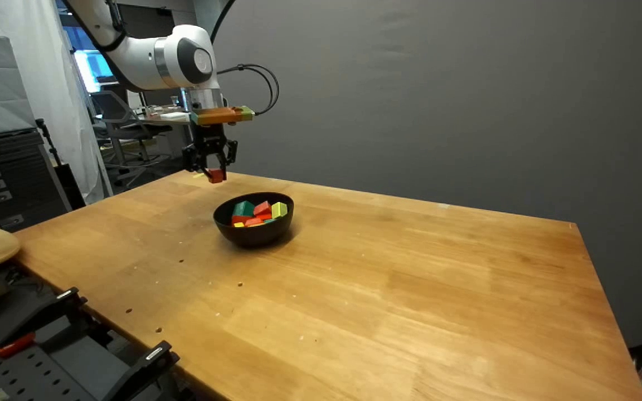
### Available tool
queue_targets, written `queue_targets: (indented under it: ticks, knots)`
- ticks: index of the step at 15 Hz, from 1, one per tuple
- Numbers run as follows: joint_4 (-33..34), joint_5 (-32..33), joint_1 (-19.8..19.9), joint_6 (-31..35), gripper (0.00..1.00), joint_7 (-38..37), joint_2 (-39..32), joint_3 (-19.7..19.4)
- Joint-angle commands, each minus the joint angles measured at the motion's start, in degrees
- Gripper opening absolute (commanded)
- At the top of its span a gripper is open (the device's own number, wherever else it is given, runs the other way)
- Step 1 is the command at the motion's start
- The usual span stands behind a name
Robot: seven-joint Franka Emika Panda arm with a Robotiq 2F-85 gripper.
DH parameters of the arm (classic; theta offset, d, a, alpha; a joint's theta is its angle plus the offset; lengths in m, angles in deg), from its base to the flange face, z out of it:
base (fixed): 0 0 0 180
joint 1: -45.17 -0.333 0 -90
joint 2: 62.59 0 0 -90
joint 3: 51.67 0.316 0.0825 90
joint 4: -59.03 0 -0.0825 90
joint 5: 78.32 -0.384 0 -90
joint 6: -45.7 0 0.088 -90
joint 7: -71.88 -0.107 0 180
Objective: Take the blocks in the bowl and put them on the table
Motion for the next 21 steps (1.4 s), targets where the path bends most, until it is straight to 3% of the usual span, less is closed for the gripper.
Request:
queue_targets:
  ticks: [1, 2, 3, 4, 10, 15, 21]
  knots:
    - [8.7, 0.6, -0.8, -3.8, 0.22, -0.5, -5.7, 0.3]
    - [9.7, 1.0, -1.1, -3.9, 0.32, -0.9, -6.4, -0.1]
    - [10.6, 1.2, -1.2, -4.8, 0.18, -0.9, -7.0, -0.2]
    - [11.0, 1.4, -1.1, -5.4, 0.59, -0.9, -7.0, -0.4]
    - [6.0, 0.9, 1.7, -9.4, 0.99, -1.8, 1.9, -1.4]
    - [-3.8, -1.8, 8.0, -8.3, 1.00, -7.2, 12.0, -5.1]
    - [-11.4, -8.7, 13.7, -8.7, 1.00, -8.2, 14.7, -6.5]
